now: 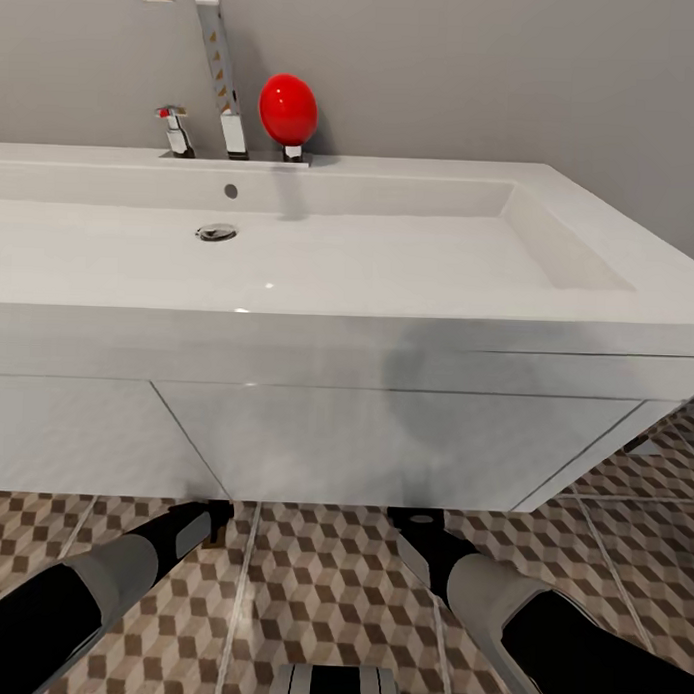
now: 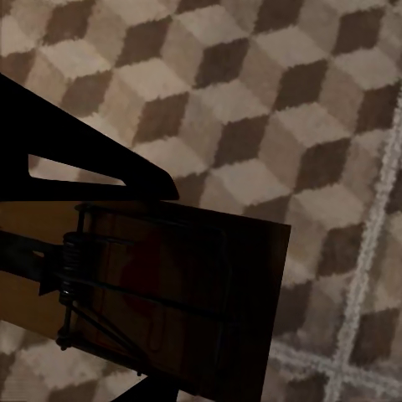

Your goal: Take the four mousetraps from the cabinet in the bathroom and place them on the bathroom floor. Make sure all four end up on the same floor surface, and ensure that at least two of them are either under or directly next to the same bathroom sink.

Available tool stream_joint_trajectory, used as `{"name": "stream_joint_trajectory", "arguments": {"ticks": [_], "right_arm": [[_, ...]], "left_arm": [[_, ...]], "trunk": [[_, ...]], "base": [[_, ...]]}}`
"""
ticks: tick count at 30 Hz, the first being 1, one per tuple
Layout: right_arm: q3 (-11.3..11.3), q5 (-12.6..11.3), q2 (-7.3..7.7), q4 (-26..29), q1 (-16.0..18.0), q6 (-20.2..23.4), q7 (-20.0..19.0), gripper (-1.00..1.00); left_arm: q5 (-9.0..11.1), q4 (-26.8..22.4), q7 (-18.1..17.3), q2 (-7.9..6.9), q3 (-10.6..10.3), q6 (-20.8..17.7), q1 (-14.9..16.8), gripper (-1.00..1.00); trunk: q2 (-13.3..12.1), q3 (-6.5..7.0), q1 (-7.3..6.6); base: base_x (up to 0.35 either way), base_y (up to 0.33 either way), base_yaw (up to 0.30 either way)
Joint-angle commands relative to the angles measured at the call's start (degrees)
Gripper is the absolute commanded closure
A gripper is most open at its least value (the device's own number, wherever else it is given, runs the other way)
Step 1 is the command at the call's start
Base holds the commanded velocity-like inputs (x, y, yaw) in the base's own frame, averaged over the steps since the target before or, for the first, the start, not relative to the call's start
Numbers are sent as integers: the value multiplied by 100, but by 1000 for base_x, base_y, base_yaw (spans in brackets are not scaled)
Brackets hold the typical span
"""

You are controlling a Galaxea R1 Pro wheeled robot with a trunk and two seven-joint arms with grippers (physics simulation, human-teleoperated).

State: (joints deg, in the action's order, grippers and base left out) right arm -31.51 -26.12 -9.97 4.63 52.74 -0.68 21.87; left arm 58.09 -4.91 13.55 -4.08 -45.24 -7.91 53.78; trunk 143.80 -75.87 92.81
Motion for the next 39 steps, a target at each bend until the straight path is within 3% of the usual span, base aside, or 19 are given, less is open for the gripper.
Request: {"name": "stream_joint_trajectory", "arguments": {"ticks": [1,8,39], "right_arm": [[-104,-33,-3,82,228,-9,11,100],[-109,-38,-3,124,228,-419,11,100],[-110,-33,-3,125,228,-450,12,100]], "left_arm": [[10,-28,65,-7,-48,-44,229,100],[18,-36,60,-14,-46,-44,229,100],[18,-36,61,-14,-46,-37,228,100]], "trunk": [[2,-3,-1],[2,-3,-1],[2,-63,-1]], "base": [[0,0,0],[0,0,0],[0,0,0]]}}
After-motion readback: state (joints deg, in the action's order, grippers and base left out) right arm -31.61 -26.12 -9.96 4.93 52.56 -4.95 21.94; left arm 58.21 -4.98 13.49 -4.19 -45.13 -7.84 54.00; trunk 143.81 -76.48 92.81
